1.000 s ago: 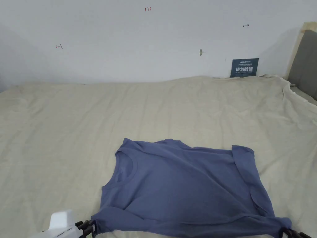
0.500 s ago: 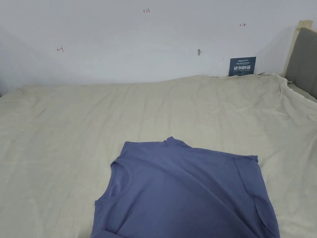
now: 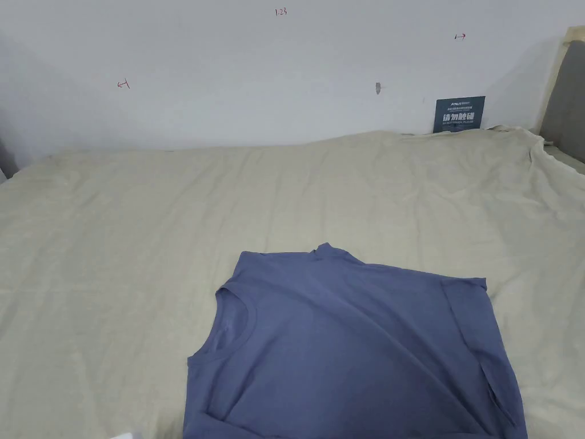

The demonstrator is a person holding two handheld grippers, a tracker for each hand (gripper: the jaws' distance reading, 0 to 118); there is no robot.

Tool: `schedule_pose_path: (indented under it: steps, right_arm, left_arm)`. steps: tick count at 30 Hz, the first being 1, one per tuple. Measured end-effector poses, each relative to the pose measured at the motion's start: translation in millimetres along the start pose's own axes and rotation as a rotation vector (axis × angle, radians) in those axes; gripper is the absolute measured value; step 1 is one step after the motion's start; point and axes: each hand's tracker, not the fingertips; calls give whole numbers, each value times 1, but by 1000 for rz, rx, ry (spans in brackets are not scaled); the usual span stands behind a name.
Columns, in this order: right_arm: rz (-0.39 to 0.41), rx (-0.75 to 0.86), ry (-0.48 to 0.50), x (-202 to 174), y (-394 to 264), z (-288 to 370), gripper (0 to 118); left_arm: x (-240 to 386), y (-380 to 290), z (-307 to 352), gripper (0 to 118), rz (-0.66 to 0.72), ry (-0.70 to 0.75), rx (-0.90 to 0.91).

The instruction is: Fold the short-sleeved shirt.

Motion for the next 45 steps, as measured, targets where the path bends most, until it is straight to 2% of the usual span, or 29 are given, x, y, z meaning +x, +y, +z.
schedule_pose_path:
  steps: [2,3,4,5,10,17,19,20,21,22,23,25,26,27,36,45]
  right_arm:
    - [-2,33,21,-2,5,10,71]
    - [6,56,22,-3,11,15,80]
    - [14,92,19,-4,17,21,80]
    - [21,129,19,-7,24,29,80]
    - [74,349,46,-26,74,73,80]
    - [188,625,6,-67,120,127,80]
    - [215,681,-32,-74,124,133,79]
    - [229,692,-51,-79,126,135,79]
    - [240,704,-62,-81,126,137,75]
    - [242,714,-66,-84,125,139,66]
    - [239,723,-74,-86,124,140,51]
    - [237,737,-75,-87,123,139,6]
    - [233,742,-69,-88,121,139,0]
    - [231,751,-71,-88,119,139,0]
    - [237,738,-45,-79,121,130,0]
    - [237,720,-29,-79,132,120,0]
  left_arm:
    - [3,3,7,69,31,8,7]
    - [5,5,14,90,53,5,32]
    - [8,8,21,103,71,-11,68]
    - [11,12,28,109,82,-31,99]
    - [43,51,73,109,20,-83,244]
    - [98,97,126,109,-112,-94,522]
    - [112,102,131,103,-156,-70,585]
    - [117,103,133,97,-168,-68,618]
    - [122,105,133,83,-173,-63,635]
    - [125,106,132,73,-166,-67,634]
    - [126,106,131,61,-161,-84,644]
    - [127,104,130,28,-149,-141,663]
    - [128,104,128,9,-147,-158,666]
    - [129,102,126,0,-149,-157,663]
    - [130,97,115,0,-194,-165,624]
    - [128,129,98,0,-229,-155,535]
